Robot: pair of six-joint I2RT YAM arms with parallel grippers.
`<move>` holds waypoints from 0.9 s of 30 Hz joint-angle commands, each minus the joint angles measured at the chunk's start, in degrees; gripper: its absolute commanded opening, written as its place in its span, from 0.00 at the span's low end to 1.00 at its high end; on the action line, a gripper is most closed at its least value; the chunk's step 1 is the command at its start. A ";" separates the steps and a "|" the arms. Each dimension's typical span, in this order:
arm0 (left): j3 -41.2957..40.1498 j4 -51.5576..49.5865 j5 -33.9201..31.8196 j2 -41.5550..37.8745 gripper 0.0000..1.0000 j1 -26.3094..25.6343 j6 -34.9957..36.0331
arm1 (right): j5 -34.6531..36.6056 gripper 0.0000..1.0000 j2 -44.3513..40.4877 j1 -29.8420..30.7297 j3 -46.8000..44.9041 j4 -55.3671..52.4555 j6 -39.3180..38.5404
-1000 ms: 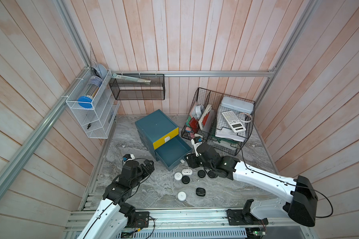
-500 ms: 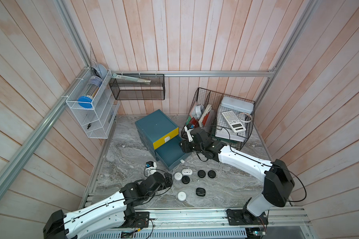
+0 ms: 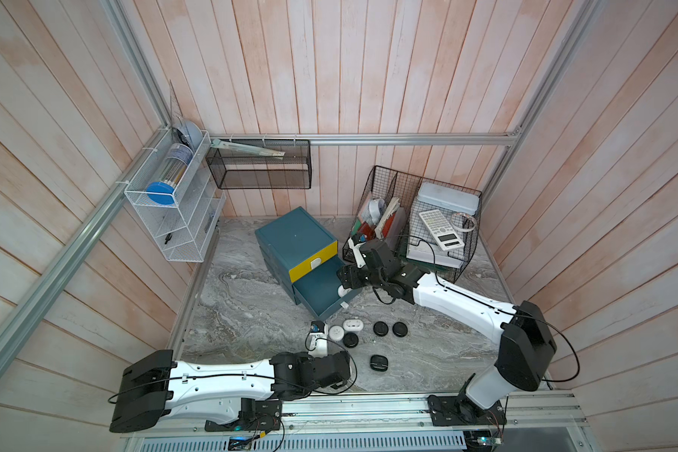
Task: Put the bluetooth earphones in the drawer according to color
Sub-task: Place the bluetooth earphone in the drawer, then pick up the Bluetooth earphone from the center of the board.
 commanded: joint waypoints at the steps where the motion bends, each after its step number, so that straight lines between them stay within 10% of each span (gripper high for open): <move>1: 2.96 -0.66 -1.80 3.03 1.00 -1.70 -0.72 | 1.26 0.81 -4.89 -0.96 -3.34 -0.56 1.00; 10: 8.78 -4.23 -0.66 14.26 0.99 -3.10 1.53 | 2.52 0.97 -16.47 -3.80 -16.57 1.20 4.77; 27: 12.36 -5.90 3.65 26.54 0.76 -1.21 4.27 | 0.50 0.98 -24.47 -7.29 -25.90 1.09 6.61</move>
